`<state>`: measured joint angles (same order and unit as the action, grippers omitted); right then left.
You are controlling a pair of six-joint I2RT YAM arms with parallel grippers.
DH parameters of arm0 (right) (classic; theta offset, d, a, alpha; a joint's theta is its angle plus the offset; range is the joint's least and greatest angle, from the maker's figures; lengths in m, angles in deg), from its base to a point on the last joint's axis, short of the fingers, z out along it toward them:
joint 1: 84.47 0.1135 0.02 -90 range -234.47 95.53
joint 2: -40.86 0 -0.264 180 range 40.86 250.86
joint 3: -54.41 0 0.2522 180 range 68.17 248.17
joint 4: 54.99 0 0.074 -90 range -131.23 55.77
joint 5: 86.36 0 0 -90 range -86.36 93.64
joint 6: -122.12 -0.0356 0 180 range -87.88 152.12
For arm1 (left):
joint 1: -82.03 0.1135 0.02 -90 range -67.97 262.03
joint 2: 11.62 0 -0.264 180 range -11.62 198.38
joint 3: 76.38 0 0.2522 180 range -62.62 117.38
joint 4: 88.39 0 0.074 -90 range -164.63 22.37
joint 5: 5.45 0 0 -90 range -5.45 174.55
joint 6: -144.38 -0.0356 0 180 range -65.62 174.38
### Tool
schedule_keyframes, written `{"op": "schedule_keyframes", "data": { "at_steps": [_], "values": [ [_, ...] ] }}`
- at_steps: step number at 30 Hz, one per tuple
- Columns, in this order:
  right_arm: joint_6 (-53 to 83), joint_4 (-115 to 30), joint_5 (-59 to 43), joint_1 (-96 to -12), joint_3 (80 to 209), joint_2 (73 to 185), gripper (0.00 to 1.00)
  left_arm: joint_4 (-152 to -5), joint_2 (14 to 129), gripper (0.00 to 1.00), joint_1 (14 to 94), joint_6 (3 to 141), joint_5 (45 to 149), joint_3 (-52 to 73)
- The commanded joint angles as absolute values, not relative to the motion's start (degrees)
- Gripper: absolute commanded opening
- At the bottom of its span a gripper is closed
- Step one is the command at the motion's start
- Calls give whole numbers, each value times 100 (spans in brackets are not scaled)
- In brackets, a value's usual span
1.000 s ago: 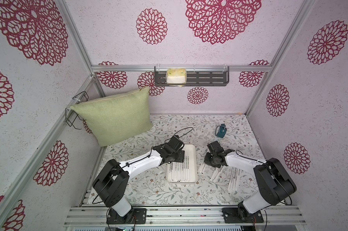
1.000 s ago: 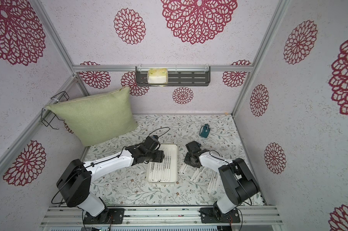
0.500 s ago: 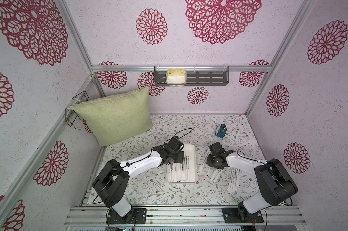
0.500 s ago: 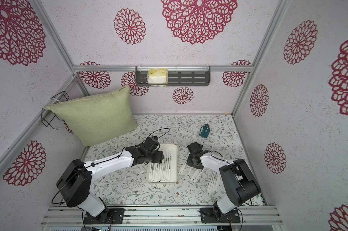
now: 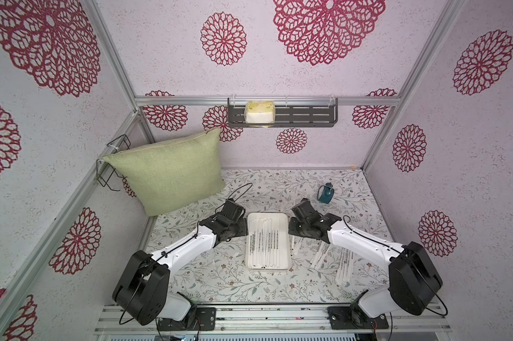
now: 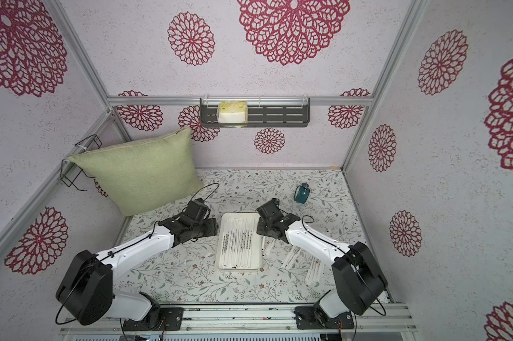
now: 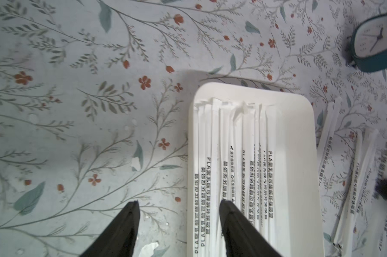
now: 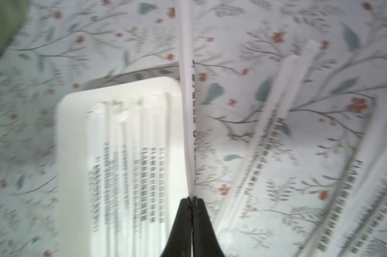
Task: Put the straws into the storage box
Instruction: Place the straw in the storage box.
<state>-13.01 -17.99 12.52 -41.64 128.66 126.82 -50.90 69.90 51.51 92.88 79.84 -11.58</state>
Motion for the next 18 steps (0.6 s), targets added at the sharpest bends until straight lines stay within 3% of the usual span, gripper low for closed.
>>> {"op": "schedule_keyframes", "data": {
  "at_steps": [1, 18],
  "values": [
    [-1666, -1698, 1266, -3829, 13002, 13010, 8, -5288, 6810, 64, 5182, 9436, 8072, -1232],
    [-1933, -2512, 866, -3797, 12292, 13801, 9, -5472, 6906, 64, 5180, 9507, 8289, -1350]
  ]
}}
